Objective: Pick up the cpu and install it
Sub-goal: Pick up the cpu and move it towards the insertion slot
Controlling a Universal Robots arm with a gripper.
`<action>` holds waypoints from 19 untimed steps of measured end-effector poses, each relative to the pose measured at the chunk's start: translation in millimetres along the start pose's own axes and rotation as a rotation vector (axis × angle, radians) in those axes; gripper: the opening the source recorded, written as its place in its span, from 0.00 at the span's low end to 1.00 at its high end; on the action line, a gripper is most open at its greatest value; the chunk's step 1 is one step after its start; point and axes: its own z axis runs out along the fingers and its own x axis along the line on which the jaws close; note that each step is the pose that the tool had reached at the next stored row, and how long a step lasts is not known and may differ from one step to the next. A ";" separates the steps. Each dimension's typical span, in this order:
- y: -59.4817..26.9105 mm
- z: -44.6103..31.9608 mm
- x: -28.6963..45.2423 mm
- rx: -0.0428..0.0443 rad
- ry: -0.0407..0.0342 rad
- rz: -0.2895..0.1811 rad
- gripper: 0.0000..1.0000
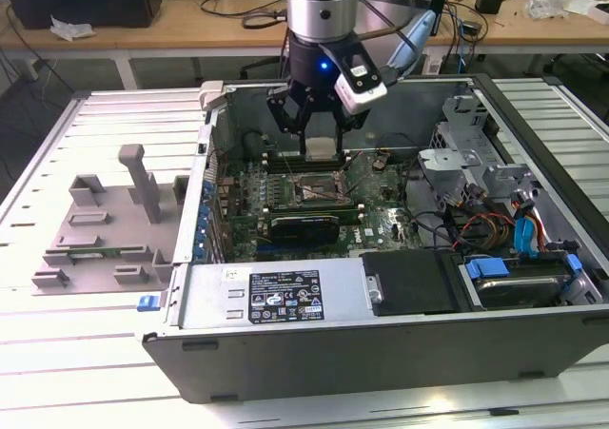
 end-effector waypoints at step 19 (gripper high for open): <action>6.2 39.0 -5.9 0.0030 0.0026 0.001 0.55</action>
